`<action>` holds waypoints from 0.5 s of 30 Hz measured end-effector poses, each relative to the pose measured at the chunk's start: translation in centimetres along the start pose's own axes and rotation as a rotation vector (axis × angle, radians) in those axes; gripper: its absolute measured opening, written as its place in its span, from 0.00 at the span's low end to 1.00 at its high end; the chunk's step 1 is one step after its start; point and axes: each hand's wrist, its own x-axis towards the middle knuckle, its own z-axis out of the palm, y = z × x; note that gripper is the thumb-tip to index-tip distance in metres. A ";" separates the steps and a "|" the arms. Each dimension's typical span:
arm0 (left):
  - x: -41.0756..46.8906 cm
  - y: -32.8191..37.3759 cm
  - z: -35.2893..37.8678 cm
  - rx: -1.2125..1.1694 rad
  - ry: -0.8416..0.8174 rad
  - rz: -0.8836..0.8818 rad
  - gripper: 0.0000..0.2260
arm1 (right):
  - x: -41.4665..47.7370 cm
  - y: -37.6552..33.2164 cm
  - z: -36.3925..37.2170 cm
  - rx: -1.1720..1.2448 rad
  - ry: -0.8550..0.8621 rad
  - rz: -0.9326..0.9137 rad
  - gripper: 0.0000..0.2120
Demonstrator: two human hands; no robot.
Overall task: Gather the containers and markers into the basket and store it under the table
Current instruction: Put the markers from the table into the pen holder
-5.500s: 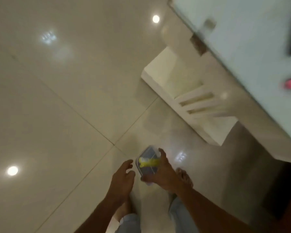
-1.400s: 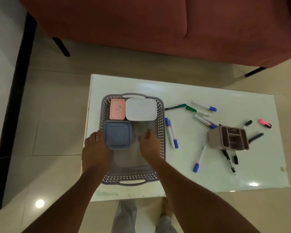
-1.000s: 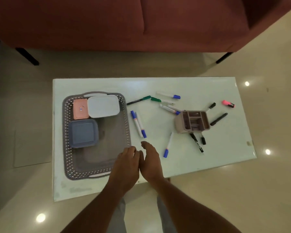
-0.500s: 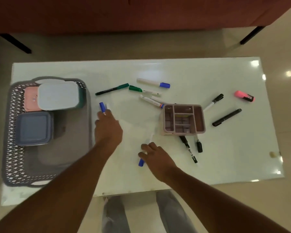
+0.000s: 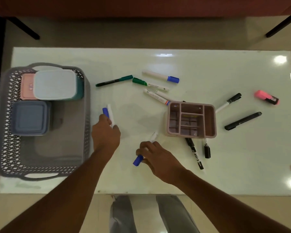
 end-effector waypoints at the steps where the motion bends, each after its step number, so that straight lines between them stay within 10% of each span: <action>1: -0.2 -0.1 -0.2 0.031 0.004 0.024 0.07 | 0.2 -0.5 -0.4 0.049 0.054 0.012 0.16; 15: -1.9 1.1 2.3 0.312 0.035 0.054 0.16 | -2.5 -0.1 -2.3 0.026 0.195 0.231 0.18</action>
